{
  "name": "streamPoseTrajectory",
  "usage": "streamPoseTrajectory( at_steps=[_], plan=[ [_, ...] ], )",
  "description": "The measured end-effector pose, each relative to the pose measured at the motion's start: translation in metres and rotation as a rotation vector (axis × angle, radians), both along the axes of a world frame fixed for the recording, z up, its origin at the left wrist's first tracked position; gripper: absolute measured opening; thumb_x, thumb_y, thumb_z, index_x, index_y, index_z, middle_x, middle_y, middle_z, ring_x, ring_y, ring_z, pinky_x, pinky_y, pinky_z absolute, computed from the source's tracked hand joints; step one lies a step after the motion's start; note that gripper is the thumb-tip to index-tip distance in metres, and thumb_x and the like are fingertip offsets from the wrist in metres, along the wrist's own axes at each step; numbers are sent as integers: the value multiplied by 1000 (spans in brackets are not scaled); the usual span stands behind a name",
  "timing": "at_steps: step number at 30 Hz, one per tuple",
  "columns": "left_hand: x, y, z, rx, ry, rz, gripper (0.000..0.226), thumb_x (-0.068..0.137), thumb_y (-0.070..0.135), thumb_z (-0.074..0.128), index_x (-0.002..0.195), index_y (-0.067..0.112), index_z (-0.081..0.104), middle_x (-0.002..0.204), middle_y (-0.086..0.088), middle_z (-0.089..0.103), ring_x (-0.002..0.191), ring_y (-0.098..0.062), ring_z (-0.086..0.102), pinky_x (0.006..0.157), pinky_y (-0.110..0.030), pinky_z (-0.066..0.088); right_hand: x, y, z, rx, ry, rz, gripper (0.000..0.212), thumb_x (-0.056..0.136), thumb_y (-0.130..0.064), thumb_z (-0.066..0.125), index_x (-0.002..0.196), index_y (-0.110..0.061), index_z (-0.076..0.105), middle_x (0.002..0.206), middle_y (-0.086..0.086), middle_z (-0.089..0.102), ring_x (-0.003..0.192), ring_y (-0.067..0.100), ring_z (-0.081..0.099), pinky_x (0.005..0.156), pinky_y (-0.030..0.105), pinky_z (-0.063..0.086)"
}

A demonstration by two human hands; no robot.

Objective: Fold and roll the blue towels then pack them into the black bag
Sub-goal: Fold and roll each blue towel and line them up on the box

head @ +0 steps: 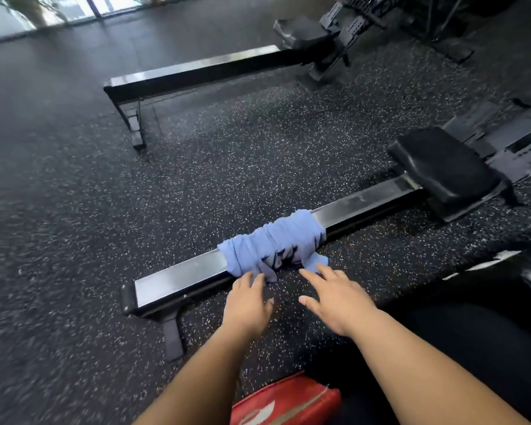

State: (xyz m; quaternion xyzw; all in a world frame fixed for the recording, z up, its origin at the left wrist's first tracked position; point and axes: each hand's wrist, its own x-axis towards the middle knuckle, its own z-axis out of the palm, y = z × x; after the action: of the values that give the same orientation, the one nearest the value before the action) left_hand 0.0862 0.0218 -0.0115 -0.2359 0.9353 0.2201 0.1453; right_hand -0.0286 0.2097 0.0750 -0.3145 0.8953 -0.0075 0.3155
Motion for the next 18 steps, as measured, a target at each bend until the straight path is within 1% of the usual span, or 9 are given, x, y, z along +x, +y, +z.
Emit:
streamPoseTrajectory(
  at_steps=[4,9,11,13,15,18],
  plan=[
    [-2,-19,-11,1,-51,76,72,99,49,60,160,22,32,165,-10,30,150,-33,31,121,-46,35,1,-20,-11,2,-23,48,69,104,-64,39,164,-41,13,174,0,10,155,29,20,121,51,32],
    [-10,-39,-20,22,-87,141,73,98,49,61,160,23,31,165,-8,27,147,-34,32,119,-48,37,7,-36,-27,9,-67,76,71,104,-64,41,165,-41,11,175,0,5,155,31,22,120,52,34],
    [-13,-46,-24,30,-92,166,72,97,49,61,158,24,33,166,-10,26,147,-36,33,119,-48,37,7,-40,-33,14,-70,94,71,104,-64,40,164,-41,11,175,0,5,154,31,24,118,52,36],
    [-18,-53,-30,45,-98,186,73,97,50,61,159,26,31,168,-13,24,148,-37,31,120,-49,36,5,-42,-38,21,-78,94,71,104,-64,39,165,-40,11,175,0,5,153,30,25,118,53,37],
    [-23,-58,-35,74,-114,206,76,98,50,59,162,27,26,171,-14,19,153,-38,25,123,-49,31,3,-43,-41,25,-91,86,71,104,-64,39,165,-40,11,175,-1,4,154,30,24,118,52,36],
    [-32,-66,-38,91,-145,204,80,99,50,58,165,25,22,174,-13,11,156,-36,19,125,-46,26,-1,-46,-43,22,-112,68,70,105,-63,39,165,-41,11,175,-2,2,155,29,22,119,52,36]
  ],
)
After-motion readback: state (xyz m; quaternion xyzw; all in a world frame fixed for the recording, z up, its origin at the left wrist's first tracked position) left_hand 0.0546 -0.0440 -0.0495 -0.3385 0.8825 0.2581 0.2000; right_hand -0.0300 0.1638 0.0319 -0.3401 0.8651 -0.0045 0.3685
